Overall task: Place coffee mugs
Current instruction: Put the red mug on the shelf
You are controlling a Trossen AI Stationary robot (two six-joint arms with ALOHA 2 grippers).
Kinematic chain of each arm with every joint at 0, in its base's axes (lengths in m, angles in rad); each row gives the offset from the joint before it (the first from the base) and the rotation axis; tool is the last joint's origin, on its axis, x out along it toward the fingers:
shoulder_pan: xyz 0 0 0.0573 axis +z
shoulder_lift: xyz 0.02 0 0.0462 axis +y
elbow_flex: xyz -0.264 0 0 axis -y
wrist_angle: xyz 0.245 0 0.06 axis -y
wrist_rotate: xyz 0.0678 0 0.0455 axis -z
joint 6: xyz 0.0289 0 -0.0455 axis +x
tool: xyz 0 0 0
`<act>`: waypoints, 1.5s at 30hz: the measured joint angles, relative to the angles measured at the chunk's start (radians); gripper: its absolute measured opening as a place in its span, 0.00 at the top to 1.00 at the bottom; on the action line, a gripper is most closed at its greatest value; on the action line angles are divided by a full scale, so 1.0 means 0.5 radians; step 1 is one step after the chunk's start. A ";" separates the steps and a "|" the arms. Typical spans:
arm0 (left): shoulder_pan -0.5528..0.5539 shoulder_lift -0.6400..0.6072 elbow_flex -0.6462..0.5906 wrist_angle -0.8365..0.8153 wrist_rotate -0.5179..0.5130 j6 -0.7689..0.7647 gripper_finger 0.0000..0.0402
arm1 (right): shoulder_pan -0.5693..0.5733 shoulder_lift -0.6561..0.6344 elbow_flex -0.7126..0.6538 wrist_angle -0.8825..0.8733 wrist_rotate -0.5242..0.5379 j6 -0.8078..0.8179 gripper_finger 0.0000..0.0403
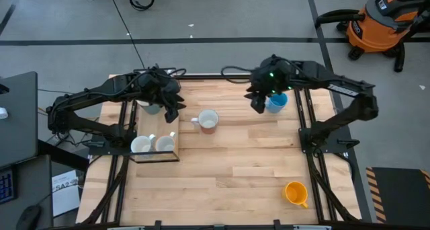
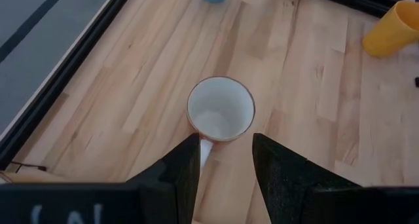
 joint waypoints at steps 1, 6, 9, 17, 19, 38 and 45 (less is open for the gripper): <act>0.000 0.000 0.000 0.011 0.000 -0.013 0.64 | 0.004 -0.051 -0.081 0.007 0.050 0.002 0.67; 0.000 0.000 0.000 0.126 0.000 -0.114 0.64 | 0.015 -0.305 -0.544 0.198 0.160 0.093 0.67; 0.000 0.026 0.001 0.259 -0.022 -0.236 0.64 | 0.015 -0.426 -0.811 0.373 0.143 0.195 0.67; 0.003 0.189 0.000 0.377 -0.244 -0.582 0.64 | 0.015 -0.559 -1.228 0.637 0.136 0.347 0.67; 0.003 0.256 0.000 0.344 -0.272 -0.640 0.64 | 0.016 -0.558 -1.277 0.657 0.131 0.347 0.67; 0.002 0.945 0.000 0.221 -0.269 -0.857 0.64 | 0.016 -0.543 -1.355 0.747 0.045 0.333 0.67; -0.034 1.012 0.000 0.195 -0.246 -0.878 0.64 | 0.016 -0.543 -1.355 0.748 0.045 0.333 0.67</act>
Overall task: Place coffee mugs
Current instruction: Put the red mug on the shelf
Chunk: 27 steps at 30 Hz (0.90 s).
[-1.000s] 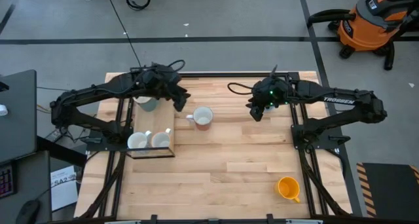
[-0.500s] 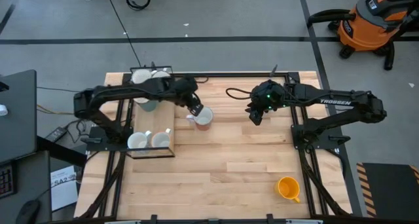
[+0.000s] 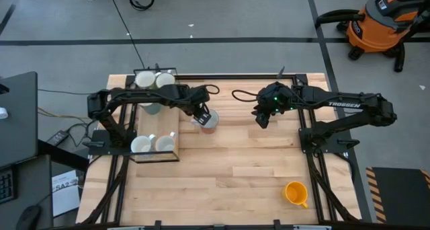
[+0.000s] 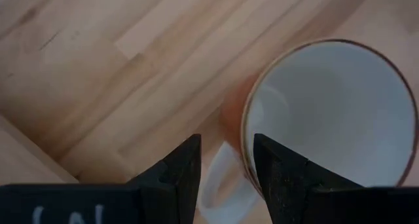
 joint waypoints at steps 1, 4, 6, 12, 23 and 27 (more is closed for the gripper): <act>-0.009 0.004 0.000 0.002 0.001 -0.001 0.64 | 0.000 0.000 0.000 0.000 0.000 0.000 0.67; -0.022 0.010 0.000 -0.019 0.001 -0.001 0.64 | 0.000 0.000 0.000 0.003 0.000 0.000 0.67; -0.022 0.008 0.000 -0.039 0.002 0.000 0.64 | 0.000 0.000 0.000 0.005 0.000 0.000 0.67; -0.013 0.008 0.001 -0.160 0.001 0.006 0.65 | 0.000 0.000 0.000 0.015 0.000 0.000 0.67; -0.013 0.008 0.001 -0.200 -0.042 0.097 0.68 | 0.000 0.000 0.000 0.015 0.000 0.000 0.67; -0.013 0.008 0.001 -0.198 -0.045 0.099 0.76 | 0.000 0.000 0.000 0.015 0.000 0.000 0.67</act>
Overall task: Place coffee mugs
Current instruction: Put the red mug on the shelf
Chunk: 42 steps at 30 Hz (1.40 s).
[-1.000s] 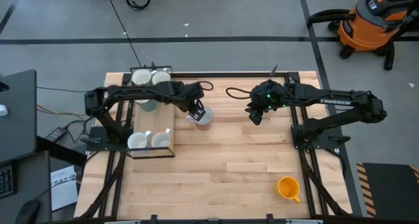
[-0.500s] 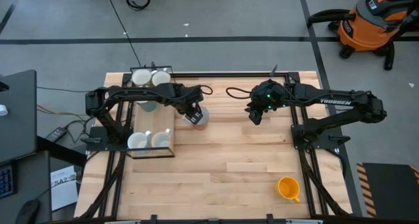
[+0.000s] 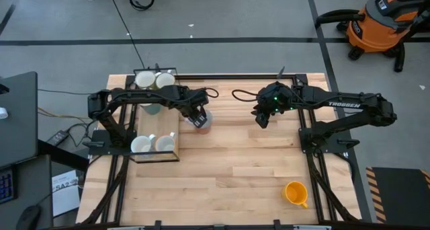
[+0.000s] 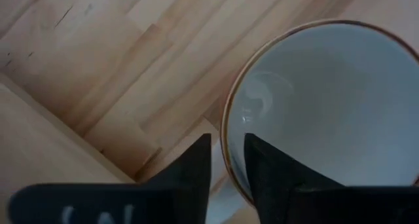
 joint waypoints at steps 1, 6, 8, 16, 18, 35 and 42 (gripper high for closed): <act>0.000 0.000 0.000 0.001 0.000 0.014 0.79 | 0.000 0.000 0.000 0.000 0.000 0.000 0.67; 0.001 -0.001 0.000 0.012 0.003 0.134 0.91 | 0.000 0.000 0.000 0.000 0.000 0.000 0.67; 0.001 -0.005 0.001 0.040 0.010 0.186 0.94 | 0.000 0.000 0.000 0.000 0.000 0.000 0.67; 0.032 0.000 0.118 -0.081 -0.008 0.316 0.94 | 0.000 0.000 0.000 0.021 0.000 0.000 0.67; 0.048 0.000 0.194 -0.141 -0.007 0.349 0.93 | 0.000 0.000 0.000 0.034 0.000 0.000 0.67; 0.230 -0.115 0.523 -0.631 0.001 0.670 0.94 | 0.000 0.000 0.000 0.059 0.000 0.000 0.67; 0.367 -0.222 0.523 -0.717 -0.069 0.726 0.93 | 0.000 0.000 0.000 0.061 0.000 0.000 0.67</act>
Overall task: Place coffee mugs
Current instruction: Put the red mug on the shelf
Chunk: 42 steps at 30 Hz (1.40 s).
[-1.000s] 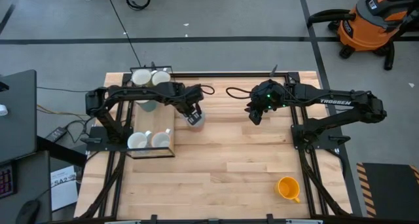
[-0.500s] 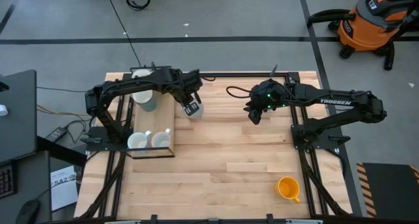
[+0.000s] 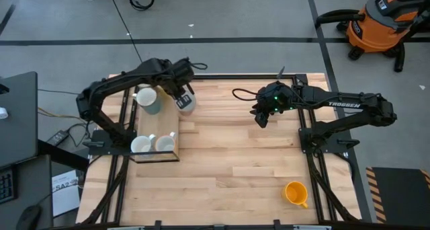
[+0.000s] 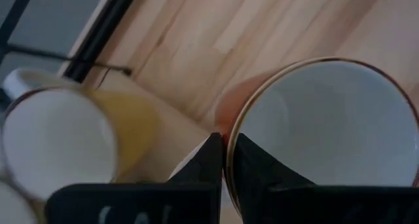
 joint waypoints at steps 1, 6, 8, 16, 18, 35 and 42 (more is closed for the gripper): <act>0.012 -0.006 0.000 -0.017 -0.007 0.007 0.93 | 0.000 0.001 0.000 -0.001 0.000 0.000 0.67; 0.066 -0.014 0.000 -0.083 -0.023 0.058 0.93 | 0.000 0.001 0.000 -0.002 0.000 0.000 0.67; 0.071 -0.015 0.000 -0.080 -0.024 0.062 0.93 | 0.000 0.001 0.000 -0.002 0.000 0.000 0.67; 0.092 -0.017 -0.018 -0.084 -0.050 0.099 0.93 | 0.000 0.001 0.000 -0.003 0.000 0.000 0.67; 0.092 -0.031 -0.113 -0.002 -0.052 0.063 0.93 | 0.000 0.001 0.000 -0.002 0.000 0.000 0.67; 0.250 -0.261 -0.419 0.107 -0.055 0.110 0.93 | 0.000 0.001 0.000 0.014 0.000 0.000 0.67; 0.368 -0.267 -0.419 0.109 -0.051 0.179 0.93 | 0.000 0.001 0.000 0.014 0.000 0.000 0.67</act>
